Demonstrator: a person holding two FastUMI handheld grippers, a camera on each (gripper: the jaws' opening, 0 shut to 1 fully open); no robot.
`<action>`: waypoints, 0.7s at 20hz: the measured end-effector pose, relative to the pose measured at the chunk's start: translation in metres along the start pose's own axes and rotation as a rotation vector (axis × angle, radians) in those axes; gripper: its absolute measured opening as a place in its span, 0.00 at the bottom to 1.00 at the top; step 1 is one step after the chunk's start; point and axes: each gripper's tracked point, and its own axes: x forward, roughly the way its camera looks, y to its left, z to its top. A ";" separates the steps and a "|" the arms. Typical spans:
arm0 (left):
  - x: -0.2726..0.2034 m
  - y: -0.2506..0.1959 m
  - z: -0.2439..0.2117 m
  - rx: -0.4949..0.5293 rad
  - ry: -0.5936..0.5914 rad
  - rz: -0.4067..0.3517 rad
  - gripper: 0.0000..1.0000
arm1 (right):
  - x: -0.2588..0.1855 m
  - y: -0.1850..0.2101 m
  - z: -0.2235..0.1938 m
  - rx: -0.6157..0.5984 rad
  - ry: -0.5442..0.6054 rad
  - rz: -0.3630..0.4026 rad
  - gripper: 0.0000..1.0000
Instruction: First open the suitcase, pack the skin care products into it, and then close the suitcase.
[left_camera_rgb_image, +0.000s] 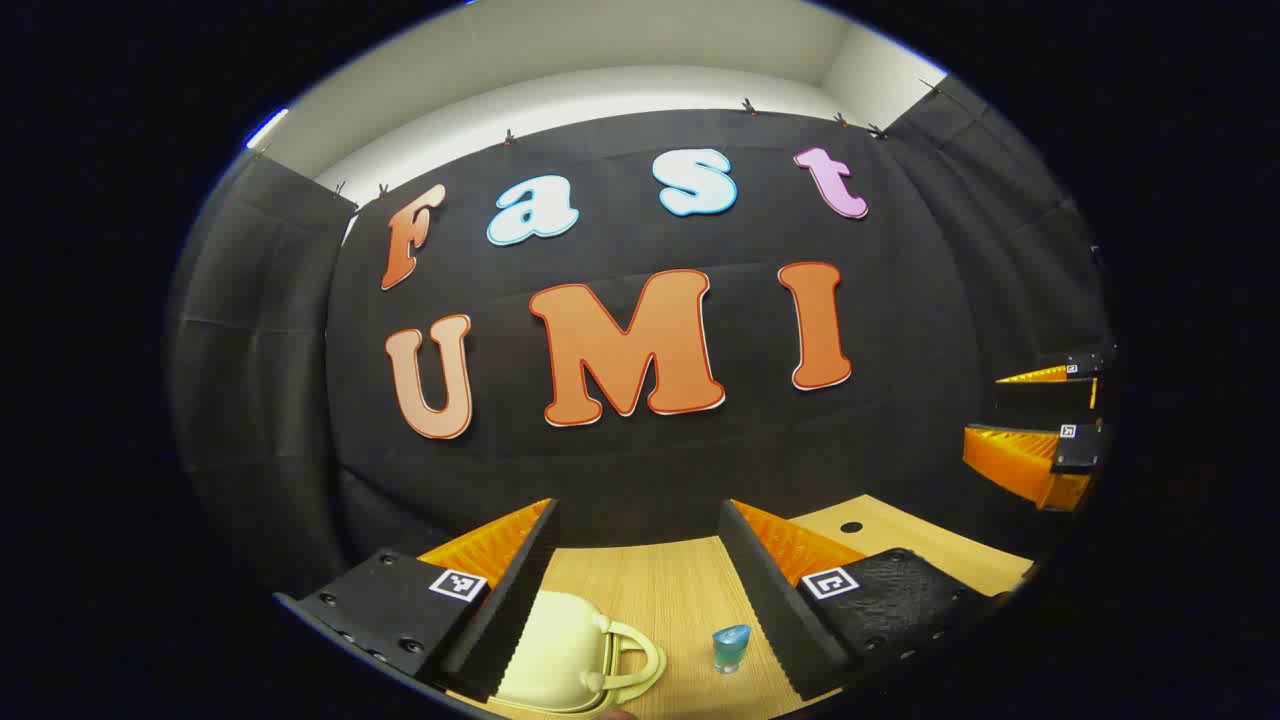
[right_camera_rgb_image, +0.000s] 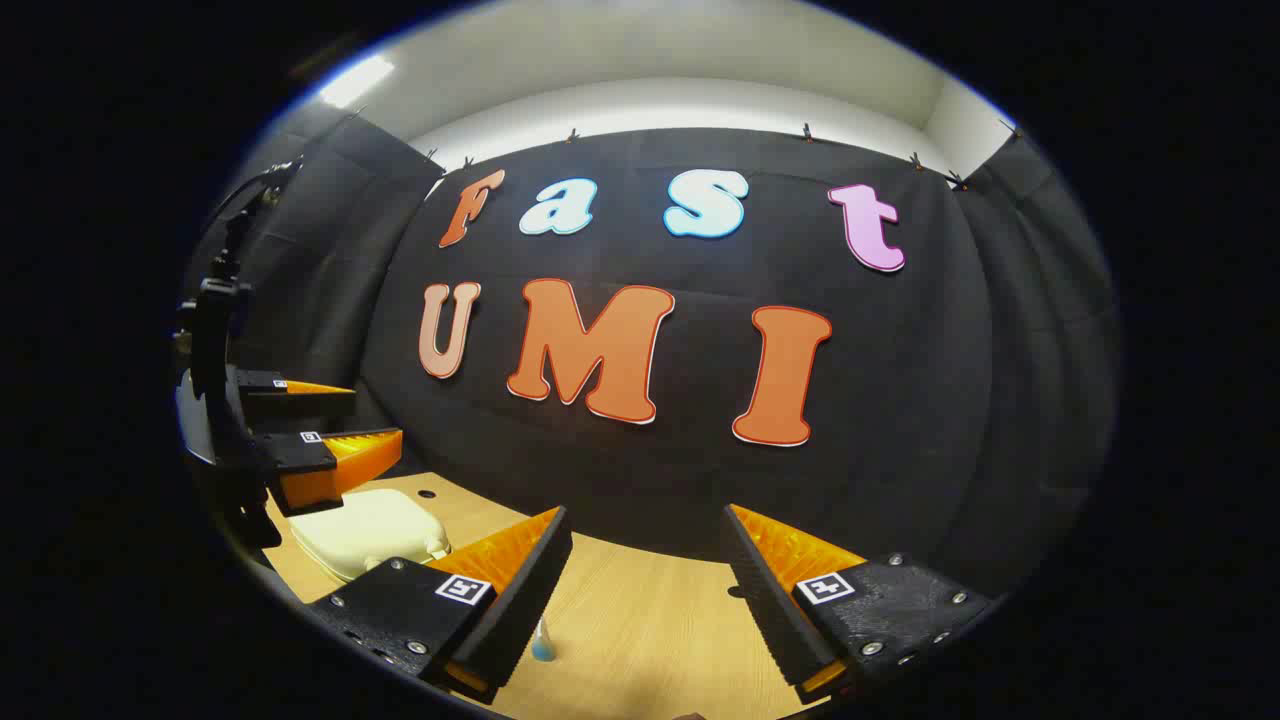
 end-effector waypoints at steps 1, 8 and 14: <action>0.002 -0.003 -0.001 0.003 0.005 0.004 0.98 | 0.002 -0.004 -0.001 -0.007 -0.002 0.004 0.95; 0.008 -0.023 -0.008 -0.004 0.022 0.008 1.00 | 0.003 -0.009 -0.013 -0.023 -0.003 0.055 0.95; 0.000 -0.022 -0.006 0.028 -0.001 0.021 0.98 | 0.000 -0.009 -0.014 0.005 -0.009 0.050 0.95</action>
